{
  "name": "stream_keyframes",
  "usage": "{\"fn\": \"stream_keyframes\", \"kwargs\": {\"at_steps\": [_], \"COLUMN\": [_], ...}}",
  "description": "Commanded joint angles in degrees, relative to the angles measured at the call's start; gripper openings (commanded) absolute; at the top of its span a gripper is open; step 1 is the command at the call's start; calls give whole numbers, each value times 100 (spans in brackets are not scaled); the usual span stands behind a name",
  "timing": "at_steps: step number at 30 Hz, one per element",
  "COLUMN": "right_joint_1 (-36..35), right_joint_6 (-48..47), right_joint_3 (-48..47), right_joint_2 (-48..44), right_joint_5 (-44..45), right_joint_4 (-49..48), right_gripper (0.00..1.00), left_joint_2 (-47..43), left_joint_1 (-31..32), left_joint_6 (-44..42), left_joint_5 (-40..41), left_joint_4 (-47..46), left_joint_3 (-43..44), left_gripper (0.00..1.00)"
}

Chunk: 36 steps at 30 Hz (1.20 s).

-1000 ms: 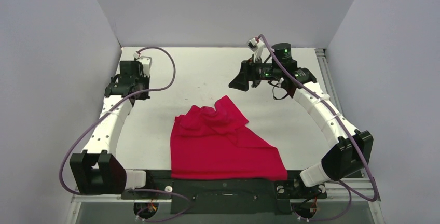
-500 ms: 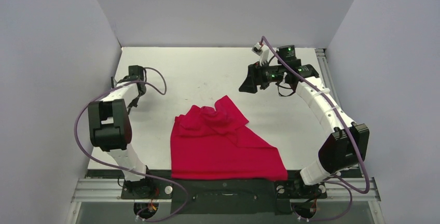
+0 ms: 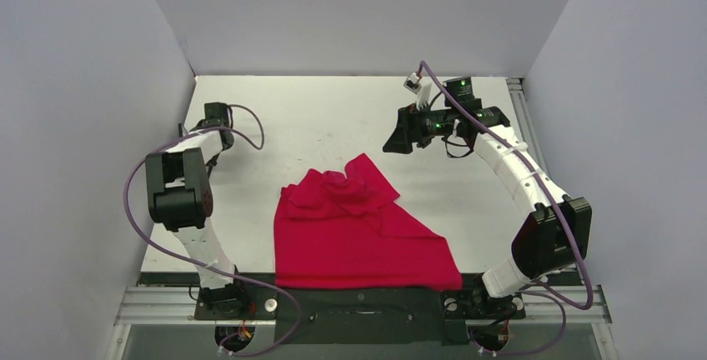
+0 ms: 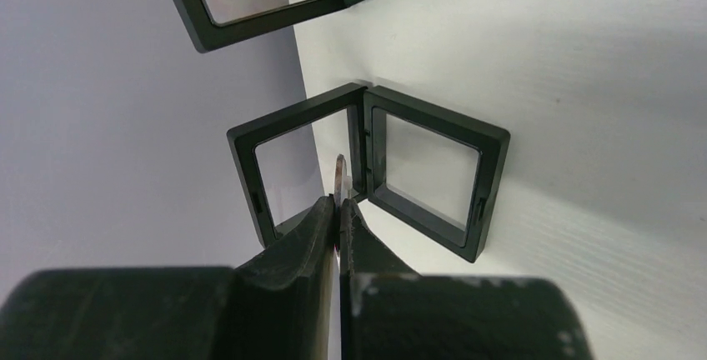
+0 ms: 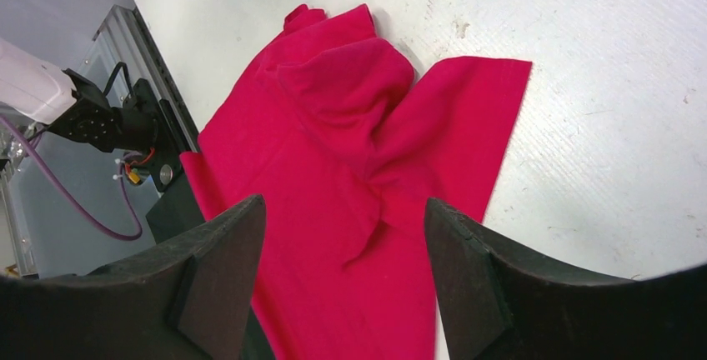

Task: Remove the brooch from the garment
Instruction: Place the brooch in the brooch box.

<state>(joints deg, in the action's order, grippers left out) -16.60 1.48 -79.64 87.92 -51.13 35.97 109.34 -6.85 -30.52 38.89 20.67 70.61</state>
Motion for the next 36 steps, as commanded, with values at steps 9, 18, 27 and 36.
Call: {"fn": "stream_keyframes", "kwargs": {"at_steps": [9, 18, 27, 36], "right_joint_1": [73, 86, 71, -378], "right_joint_6": [149, -90, -548, -1133], "right_joint_3": [25, -131, -338, -1407], "right_joint_2": [-92, 58, 318, 1461], "right_joint_5": [-236, -321, -115, 1552], "right_joint_4": [-274, 60, 449, 1049], "right_gripper": [65, 66, 66, 55], "left_joint_2": [423, 401, -138, -732], "left_joint_1": [-39, -23, 186, 344], "left_joint_6": [344, 737, 1416, 1674], "left_joint_5": [-256, -562, -1822, -6233], "left_joint_4": [20, 592, 1903, 2733], "left_joint_3": [418, 574, 1443, 1791], "left_gripper": [6, 33, 61, 73]}}
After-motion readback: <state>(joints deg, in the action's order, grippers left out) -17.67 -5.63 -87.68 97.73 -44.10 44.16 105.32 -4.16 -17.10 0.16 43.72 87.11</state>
